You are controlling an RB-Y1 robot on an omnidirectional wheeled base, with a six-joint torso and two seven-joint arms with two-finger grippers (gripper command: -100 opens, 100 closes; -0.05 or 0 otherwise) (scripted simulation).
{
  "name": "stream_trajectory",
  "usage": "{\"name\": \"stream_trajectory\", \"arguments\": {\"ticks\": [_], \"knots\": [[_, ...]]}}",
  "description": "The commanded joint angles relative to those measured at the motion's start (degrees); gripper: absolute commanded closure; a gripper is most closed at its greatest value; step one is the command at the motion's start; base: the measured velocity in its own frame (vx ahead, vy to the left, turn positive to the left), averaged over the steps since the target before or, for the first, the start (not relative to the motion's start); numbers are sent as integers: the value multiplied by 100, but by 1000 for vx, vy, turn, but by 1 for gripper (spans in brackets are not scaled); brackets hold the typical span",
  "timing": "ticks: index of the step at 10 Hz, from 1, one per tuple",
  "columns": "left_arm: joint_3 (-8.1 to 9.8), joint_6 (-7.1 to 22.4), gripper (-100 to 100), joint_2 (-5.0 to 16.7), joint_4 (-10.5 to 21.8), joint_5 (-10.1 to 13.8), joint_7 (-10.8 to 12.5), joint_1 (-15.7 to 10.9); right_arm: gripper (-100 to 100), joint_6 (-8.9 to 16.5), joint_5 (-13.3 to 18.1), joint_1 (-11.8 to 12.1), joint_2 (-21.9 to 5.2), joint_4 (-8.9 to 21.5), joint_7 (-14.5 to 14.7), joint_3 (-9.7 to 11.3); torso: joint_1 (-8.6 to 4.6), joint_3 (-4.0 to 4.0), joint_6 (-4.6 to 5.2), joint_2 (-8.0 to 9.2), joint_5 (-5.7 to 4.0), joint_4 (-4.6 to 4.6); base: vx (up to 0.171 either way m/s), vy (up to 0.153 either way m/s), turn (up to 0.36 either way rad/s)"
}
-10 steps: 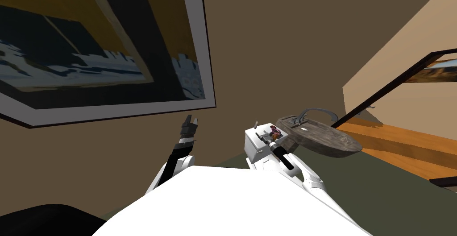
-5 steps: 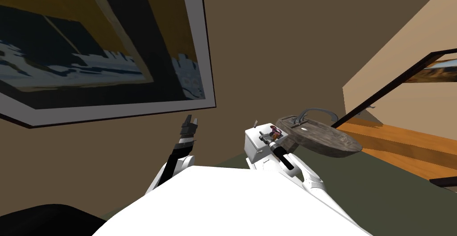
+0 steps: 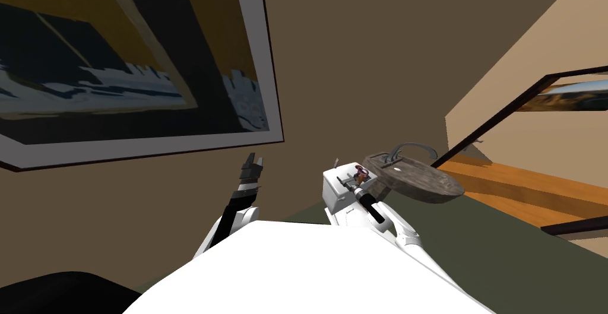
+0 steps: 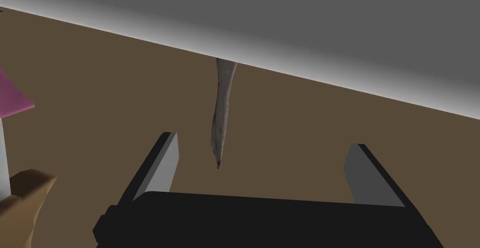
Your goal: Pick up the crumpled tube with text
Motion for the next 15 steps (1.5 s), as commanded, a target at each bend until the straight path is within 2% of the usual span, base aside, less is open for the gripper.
{"name": "stream_trajectory", "arguments": {"ticks": [1,6,10,13,14,15], "knots": [[0,0,0,0,0,0,0,0,-100,126,72,-27,17,-93,-33,160,0,0,0,0,0,0,-59,-75,-49],[0,0,0,0,0,0,0,0,-100,323,353,-321,123,17,-142,669,3,-5,-1,-9,0,-1,-31,-73,-15],[-1,0,0,0,0,0,0,2,-100,305,104,-111,-153,-34,-291,280,28,-43,-4,-76,6,-15,121,-20,246],[-1,0,0,-1,0,0,0,2,-100,267,-129,66,-365,-75,-362,-46,34,-40,-4,-70,8,-15,109,-2,213],[-1,0,0,-1,0,0,0,2,-100,215,-86,42,-316,-29,-329,-11,30,-36,-2,-63,7,-13,41,-14,32],[0,0,0,-1,0,0,0,2,0,209,-95,52,-325,-36,-333,-27,33,-27,1,-47,6,-11,8,-2,-5]]}}
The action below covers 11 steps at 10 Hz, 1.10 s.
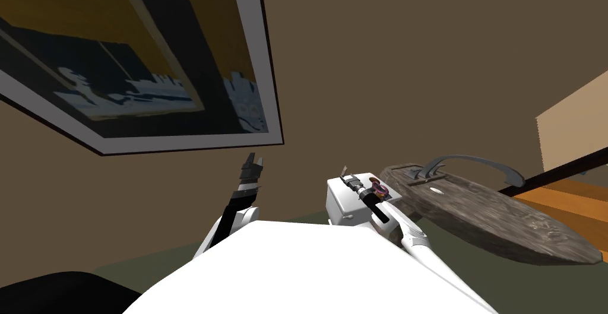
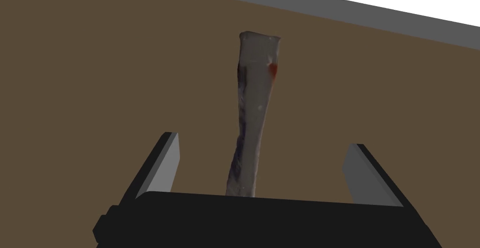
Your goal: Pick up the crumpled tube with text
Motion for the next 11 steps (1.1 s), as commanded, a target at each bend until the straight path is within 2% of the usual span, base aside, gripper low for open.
{"name": "stream_trajectory", "arguments": {"ticks": [1,2,3,6,7,8,9,10,11], "knots": [[0,0,0,0,0,0,0,0,-100,-86,-163,-286,16,286,137,113,0,0,0,0,0,0,-36,-5,-18],[0,0,0,0,0,0,0,-1,-100,-86,-163,-357,16,433,137,113,0,8,-1,14,0,3,-48,0,-3],[0,0,0,0,0,0,0,-1,-100,-172,-326,-602,32,641,274,226,1,13,0,22,0,5,-68,4,-17],[0,0,0,0,0,0,0,-1,-100,-258,-489,-1071,47,1221,411,338,-1,16,0,29,-1,6,-60,4,-8],[0,0,0,0,0,0,0,-1,-100,-258,-489,-1071,47,1298,411,338,0,14,0,24,-1,6,-18,4,2],[0,0,0,0,0,0,0,-1,-100,-344,-652,-1335,63,1532,548,451,-1,10,1,16,-1,4,-43,0,-13],[0,0,0,0,0,0,0,-1,-100,-344,-652,-1428,63,1695,548,451,-2,11,0,19,-1,4,-44,3,-6],[0,0,0,0,0,0,0,-1,-100,-430,-816,-1634,79,1875,685,564,-1,11,0,20,-1,4,-53,2,-16],[0,0,0,0,0,0,0,-1,-100,-430,-816,-1784,79,2056,685,564,-1,13,0,23,-1,5,-51,0,-7]]}}
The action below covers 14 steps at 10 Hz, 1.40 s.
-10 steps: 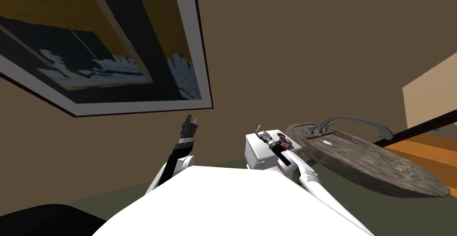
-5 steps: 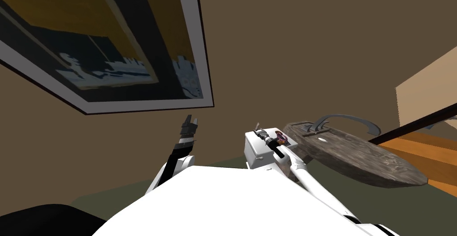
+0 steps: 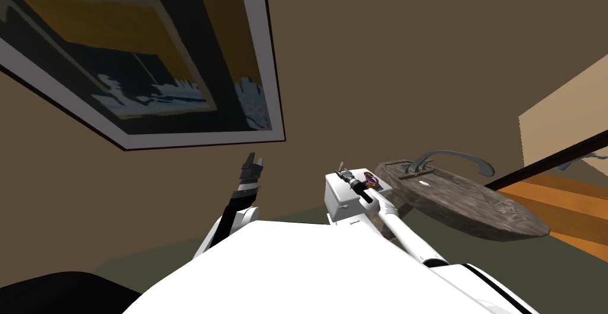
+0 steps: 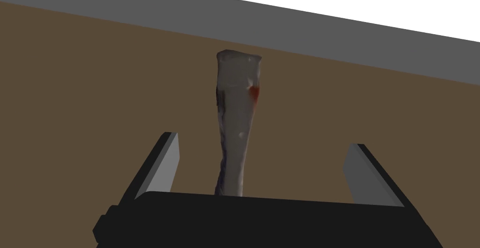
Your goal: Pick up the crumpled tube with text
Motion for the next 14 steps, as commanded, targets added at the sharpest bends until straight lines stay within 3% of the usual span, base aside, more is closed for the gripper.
{"name": "stream_trajectory", "arguments": {"ticks": [1,2,4,5,7,9,10,11,13,14], "knots": [[0,0,0,0,0,0,0,0,-100,-23,-29,-110,-18,238,10,17,0,0,0,0,0,0,-24,-2,2],[0,0,0,0,0,0,0,0,-100,-110,-192,-360,-2,424,147,130,-2,-3,1,-6,0,-1,-46,-3,-19],[0,0,0,0,0,0,0,0,-100,-110,-192,-467,-2,671,147,130,-1,-1,0,-1,0,0,-35,1,0],[0,0,0,0,0,0,0,0,-100,-196,-355,-708,14,857,284,242,-1,-4,1,-7,0,-2,-43,4,-17],[0,0,0,0,0,0,0,0,-100,-196,-355,-823,14,1103,284,242,1,-1,0,-3,0,-1,-32,1,-1],[0,0,0,0,0,0,0,0,-100,-282,-519,-1177,30,1360,421,355,0,-3,0,-5,0,-1,-42,1,-13],[0,0,0,0,0,0,0,0,-100,-282,-519,-1180,30,1530,421,355,1,-2,0,-3,0,-1,-22,2,5],[0,0,0,0,0,0,0,0,-100,-368,-682,-1430,46,1694,558,468,0,-4,2,-8,0,-2,-39,2,-15],[0,0,0,0,0,0,0,0,-100,-368,-682,-1537,46,1943,558,468,1,-1,1,-2,0,-1,-36,0,-3],[0,0,0,0,0,0,0,0,-100,-454,-845,-1852,61,2229,695,581,-1,-4,2,-7,0,-2,-51,4,-17]]}}
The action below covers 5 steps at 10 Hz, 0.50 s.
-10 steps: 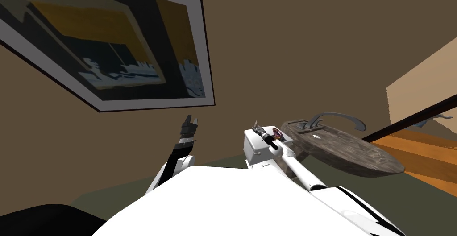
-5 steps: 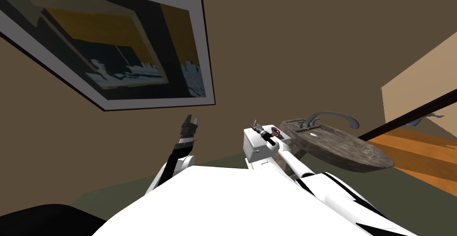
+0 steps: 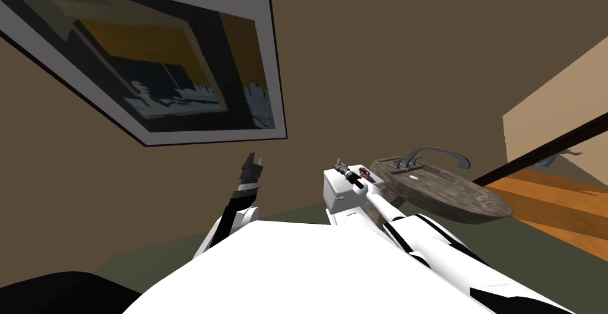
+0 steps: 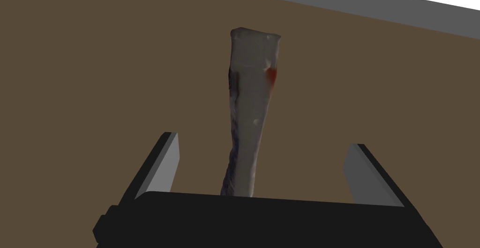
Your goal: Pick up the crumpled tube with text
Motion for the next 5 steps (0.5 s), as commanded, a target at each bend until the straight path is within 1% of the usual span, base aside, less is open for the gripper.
{"name": "stream_trajectory", "arguments": {"ticks": [1,3,4,5], "knots": [[0,0,0,0,0,0,0,0,-100,-18,-78,-168,-14,275,49,64,0,0,0,0,0,0,-49,2,-5],[0,0,0,0,0,0,0,0,-100,-4,-72,-144,-15,226,43,61,-3,-3,1,-6,-1,-1,-9,-1,0],[0,0,0,0,0,0,0,0,100,-12,-74,-149,-16,241,46,61,-3,-6,1,-11,-1,-2,0,0,0],[0,0,0,0,0,0,0,1,100,-11,-73,-149,-16,239,45,61,-2,-8,1,-14,-1,-3,0,0,0]]}}
